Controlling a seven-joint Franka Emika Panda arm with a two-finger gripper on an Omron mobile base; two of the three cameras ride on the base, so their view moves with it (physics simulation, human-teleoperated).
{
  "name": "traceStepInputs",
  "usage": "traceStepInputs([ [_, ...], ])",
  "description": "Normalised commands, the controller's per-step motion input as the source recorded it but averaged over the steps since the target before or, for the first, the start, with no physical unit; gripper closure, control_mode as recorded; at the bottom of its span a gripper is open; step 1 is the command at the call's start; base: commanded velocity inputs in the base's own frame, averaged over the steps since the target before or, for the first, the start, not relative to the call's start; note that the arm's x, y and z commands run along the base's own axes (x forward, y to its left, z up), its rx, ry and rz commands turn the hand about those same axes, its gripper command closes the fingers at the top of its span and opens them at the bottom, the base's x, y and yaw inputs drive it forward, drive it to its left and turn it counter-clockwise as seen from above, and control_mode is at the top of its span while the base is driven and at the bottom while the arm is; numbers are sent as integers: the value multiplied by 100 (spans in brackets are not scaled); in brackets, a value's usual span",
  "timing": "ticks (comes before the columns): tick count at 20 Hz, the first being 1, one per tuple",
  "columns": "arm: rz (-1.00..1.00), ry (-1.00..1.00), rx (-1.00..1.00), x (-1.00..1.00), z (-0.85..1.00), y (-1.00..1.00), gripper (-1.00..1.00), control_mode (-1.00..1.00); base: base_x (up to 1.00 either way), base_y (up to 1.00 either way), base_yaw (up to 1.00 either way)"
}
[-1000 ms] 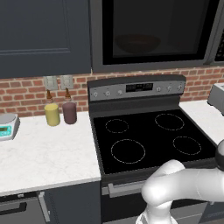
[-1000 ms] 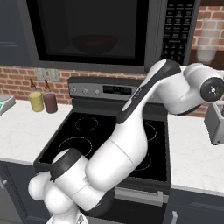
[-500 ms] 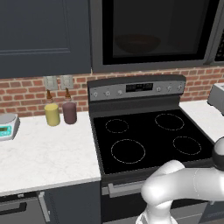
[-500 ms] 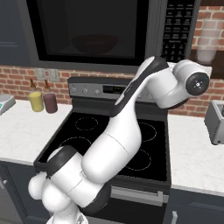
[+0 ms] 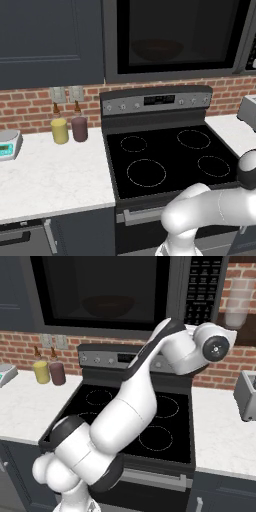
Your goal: Open the microwave, place the bowl with waffle inside the microwave, then close the microwave door and turn it on.
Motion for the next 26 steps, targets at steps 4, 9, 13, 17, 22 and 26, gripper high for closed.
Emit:
traceStepInputs([
  [4, -10, 0, 0, 0, 0, 0, -100, -100, 0, 0, 0],
  [9, -11, 0, 0, 4, 0, 0, -100, -100, 0, 0, 0],
  [13, -9, 0, 0, 12, 0, 0, -100, -100, 0, 0, 0],
  [17, -3, 0, 0, 12, -4, 0, -100, -100, 0, 0, 0],
  [22, 0, 0, 0, 5, -14, 0, -100, -100, 0, 0, 0],
  [26, 0, 0, 0, 0, -19, 0, -100, -100, 0, 0, 0],
])
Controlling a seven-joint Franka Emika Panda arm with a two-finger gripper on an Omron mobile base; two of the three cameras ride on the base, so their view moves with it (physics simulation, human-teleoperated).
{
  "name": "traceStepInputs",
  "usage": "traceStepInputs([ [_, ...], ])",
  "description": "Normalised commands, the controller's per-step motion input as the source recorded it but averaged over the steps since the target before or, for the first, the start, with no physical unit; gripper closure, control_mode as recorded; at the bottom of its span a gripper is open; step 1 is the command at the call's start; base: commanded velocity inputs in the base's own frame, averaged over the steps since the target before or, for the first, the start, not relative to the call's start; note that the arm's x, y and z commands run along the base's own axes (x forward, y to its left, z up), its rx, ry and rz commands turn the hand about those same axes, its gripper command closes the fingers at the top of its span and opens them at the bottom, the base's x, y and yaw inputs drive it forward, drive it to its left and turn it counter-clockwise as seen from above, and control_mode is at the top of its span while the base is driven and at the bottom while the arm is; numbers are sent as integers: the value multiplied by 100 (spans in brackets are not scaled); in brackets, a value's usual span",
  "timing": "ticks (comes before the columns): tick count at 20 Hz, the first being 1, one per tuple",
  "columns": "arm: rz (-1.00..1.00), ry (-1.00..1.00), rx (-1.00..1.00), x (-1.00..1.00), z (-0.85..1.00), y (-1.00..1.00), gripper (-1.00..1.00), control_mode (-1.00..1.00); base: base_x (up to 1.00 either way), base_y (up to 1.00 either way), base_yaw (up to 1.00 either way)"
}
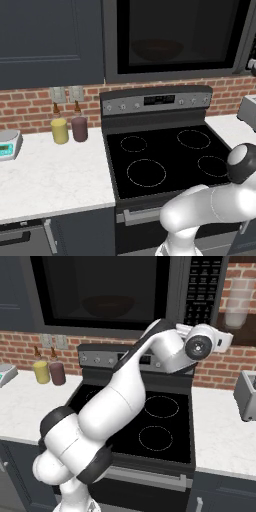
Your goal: Open the microwave, place the bowl with waffle inside the microwave, then close the microwave door and turn it on.
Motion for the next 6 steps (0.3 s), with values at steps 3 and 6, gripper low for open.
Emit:
traceStepInputs([
  [3, 0, 0, 0, 0, -6, 0, -100, -100, 0, 0, 0],
  [6, 0, 0, 0, 0, 0, 0, -100, -100, 0, 0, 0],
])
